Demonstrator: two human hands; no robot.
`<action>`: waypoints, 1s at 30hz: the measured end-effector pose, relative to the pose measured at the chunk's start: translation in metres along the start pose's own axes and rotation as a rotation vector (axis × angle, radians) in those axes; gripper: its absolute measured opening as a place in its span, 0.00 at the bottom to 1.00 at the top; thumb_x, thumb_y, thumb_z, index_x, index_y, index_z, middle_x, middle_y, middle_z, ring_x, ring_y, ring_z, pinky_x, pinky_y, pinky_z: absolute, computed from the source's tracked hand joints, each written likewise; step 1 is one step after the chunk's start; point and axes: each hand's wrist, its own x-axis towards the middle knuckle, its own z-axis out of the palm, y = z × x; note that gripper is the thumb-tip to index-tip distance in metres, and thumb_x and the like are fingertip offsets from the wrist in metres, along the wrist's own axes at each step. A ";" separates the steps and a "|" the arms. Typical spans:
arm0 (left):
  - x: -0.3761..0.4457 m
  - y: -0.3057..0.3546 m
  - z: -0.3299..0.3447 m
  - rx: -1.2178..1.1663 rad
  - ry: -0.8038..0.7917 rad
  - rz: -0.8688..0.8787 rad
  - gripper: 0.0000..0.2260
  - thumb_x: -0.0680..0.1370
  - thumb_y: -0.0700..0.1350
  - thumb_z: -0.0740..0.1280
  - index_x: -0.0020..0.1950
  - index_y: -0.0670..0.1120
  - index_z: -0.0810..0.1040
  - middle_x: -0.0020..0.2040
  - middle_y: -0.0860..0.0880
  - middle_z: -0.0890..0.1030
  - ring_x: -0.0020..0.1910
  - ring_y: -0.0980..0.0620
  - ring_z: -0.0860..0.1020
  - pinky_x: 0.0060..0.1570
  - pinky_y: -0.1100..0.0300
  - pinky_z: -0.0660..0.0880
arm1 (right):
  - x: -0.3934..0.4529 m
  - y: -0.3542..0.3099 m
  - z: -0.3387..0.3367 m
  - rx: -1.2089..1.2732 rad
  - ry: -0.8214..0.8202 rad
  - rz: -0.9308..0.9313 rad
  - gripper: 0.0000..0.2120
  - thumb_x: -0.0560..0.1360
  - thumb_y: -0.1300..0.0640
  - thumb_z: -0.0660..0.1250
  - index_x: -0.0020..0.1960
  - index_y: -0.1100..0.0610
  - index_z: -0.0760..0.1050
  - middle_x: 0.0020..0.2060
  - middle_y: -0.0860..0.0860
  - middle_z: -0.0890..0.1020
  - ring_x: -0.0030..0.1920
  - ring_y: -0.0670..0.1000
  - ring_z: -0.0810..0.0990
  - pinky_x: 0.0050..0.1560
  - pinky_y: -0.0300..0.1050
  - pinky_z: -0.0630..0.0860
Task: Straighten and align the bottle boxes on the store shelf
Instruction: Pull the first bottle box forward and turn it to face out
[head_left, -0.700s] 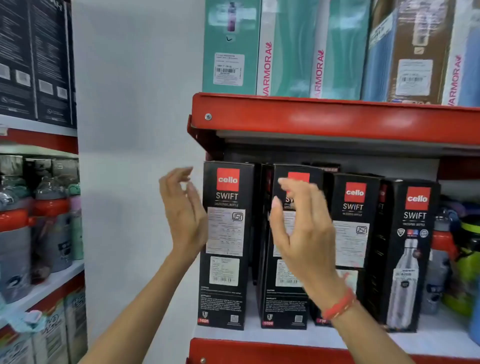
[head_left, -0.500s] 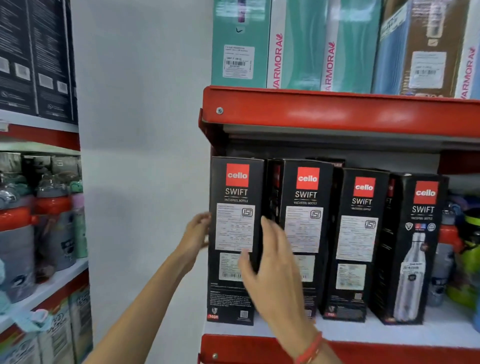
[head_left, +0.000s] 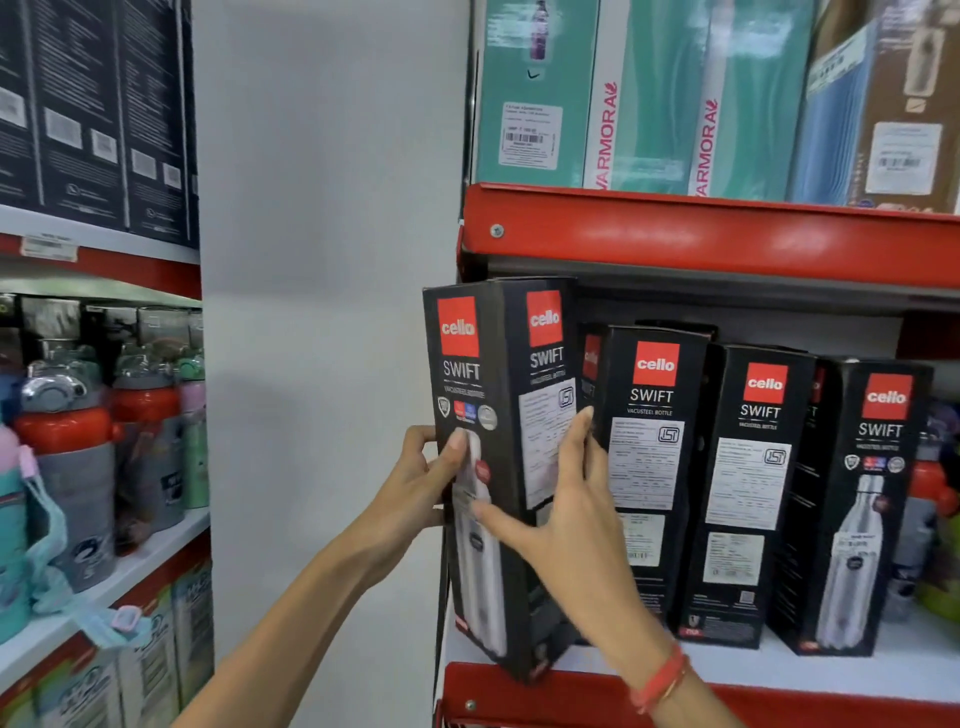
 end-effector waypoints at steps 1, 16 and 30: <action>-0.005 0.002 0.000 -0.002 0.001 0.031 0.20 0.75 0.58 0.61 0.59 0.47 0.65 0.51 0.45 0.86 0.47 0.50 0.85 0.46 0.55 0.81 | 0.004 0.003 -0.004 0.076 -0.023 -0.012 0.61 0.65 0.36 0.72 0.77 0.49 0.30 0.77 0.47 0.51 0.75 0.45 0.56 0.72 0.42 0.60; 0.014 -0.027 0.030 0.338 0.201 0.164 0.13 0.79 0.42 0.64 0.56 0.48 0.61 0.62 0.44 0.80 0.53 0.49 0.82 0.50 0.54 0.80 | 0.025 0.041 0.024 0.119 0.046 0.047 0.46 0.73 0.58 0.73 0.78 0.45 0.46 0.69 0.51 0.75 0.67 0.49 0.74 0.68 0.46 0.69; 0.000 -0.027 0.035 0.421 0.457 0.236 0.22 0.78 0.46 0.66 0.69 0.50 0.60 0.64 0.56 0.69 0.57 0.62 0.69 0.54 0.65 0.68 | 0.020 0.045 0.005 -0.305 0.670 0.111 0.44 0.68 0.45 0.74 0.76 0.59 0.58 0.68 0.64 0.65 0.60 0.63 0.67 0.57 0.53 0.66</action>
